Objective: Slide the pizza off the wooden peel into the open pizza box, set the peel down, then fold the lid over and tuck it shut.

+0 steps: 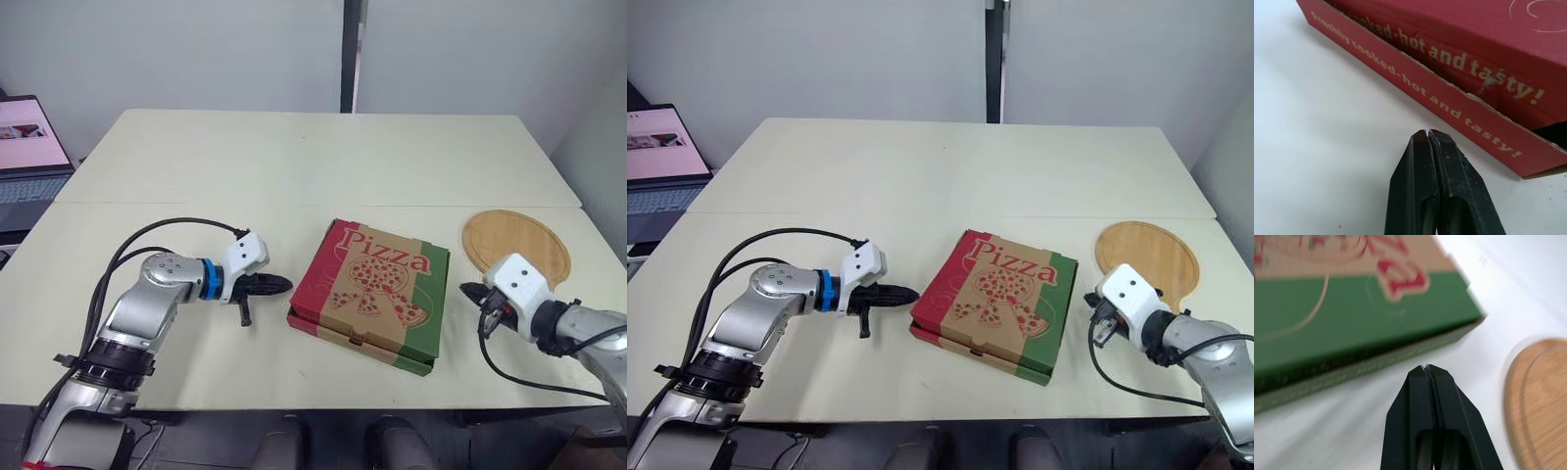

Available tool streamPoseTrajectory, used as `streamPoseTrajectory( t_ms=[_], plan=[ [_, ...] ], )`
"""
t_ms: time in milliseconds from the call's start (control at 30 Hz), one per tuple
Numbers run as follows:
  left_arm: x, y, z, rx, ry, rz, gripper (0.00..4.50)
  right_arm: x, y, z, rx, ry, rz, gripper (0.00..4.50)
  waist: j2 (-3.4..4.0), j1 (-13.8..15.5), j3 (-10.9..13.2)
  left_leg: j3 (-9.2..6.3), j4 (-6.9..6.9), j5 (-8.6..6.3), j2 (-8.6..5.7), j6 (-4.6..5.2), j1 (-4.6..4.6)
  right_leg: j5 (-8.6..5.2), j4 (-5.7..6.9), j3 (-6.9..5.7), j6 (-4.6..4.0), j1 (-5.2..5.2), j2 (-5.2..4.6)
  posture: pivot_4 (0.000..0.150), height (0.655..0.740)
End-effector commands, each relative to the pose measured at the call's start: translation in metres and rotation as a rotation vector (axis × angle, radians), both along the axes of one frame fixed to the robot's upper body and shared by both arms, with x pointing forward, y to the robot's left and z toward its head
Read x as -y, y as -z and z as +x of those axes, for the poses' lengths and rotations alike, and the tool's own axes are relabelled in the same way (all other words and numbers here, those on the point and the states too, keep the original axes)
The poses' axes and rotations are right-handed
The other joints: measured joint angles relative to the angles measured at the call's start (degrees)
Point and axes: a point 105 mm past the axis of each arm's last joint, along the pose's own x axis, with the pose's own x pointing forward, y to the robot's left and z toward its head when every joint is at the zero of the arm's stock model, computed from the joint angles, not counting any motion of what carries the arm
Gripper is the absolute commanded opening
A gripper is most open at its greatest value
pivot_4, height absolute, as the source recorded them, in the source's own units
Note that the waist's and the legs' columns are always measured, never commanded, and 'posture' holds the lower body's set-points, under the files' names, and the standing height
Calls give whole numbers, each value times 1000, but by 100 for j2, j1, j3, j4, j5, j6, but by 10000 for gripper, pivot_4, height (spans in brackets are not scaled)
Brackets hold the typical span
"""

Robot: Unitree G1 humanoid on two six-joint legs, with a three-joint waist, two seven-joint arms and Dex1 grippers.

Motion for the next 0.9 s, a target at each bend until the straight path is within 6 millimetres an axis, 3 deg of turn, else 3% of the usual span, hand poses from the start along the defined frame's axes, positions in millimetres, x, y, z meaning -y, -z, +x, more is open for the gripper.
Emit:
streamPoseTrajectory(
  t_ms=[33, 133, 233, 400, 633, 900],
  plan=[
    [15, -47, 5, 143, 74, -98, 0, -28, -28, -8, 89, -134, 55, 210, -3, 2, 1, -1, 1, 0, 0, 0, -1, 0, 0, -2, 0, 0, 0, 1500, 7318],
    [27, -53, -6, 107, 166, -107, 0, -55, -31, -18, 54, -244, 123, 210, -2, -2, 1, -1, 2, 0, 0, 0, -2, 0, -2, -2, 0, 2, 0, 1500, 7318],
    [28, -53, -15, 78, 230, -77, 0, -83, -22, -28, -5, -353, 147, 210, -2, -15, 1, -1, 0, 0, 0, 0, 0, 0, -4, 0, 0, 3, 0, 1500, 7318],
    [33, -56, -24, 73, 329, -34, 0, -114, 0, -26, -80, -444, 133, 210, -1, -38, 1, 0, 1, 0, 1, 0, 2, 0, 0, 1, 0, -1, 2, 1500, 7318],
    [34, -21, -33, 37, 404, 92, 0, -129, 18, -22, -121, -502, 78, 210, -1, -10, 1, -1, 2, 0, -3, 0, 0, 0, -4, 1, 0, -1, 0, 1500, 7318],
    [41, -9, -37, 32, 415, 100, 0, -131, 35, -21, -157, -500, 30, 210, 0, -13, -1, -3, 1, 0, 0, 0, 4, 0, -1, -1, 0, 1, 1, 1500, 7318]
  ],
)
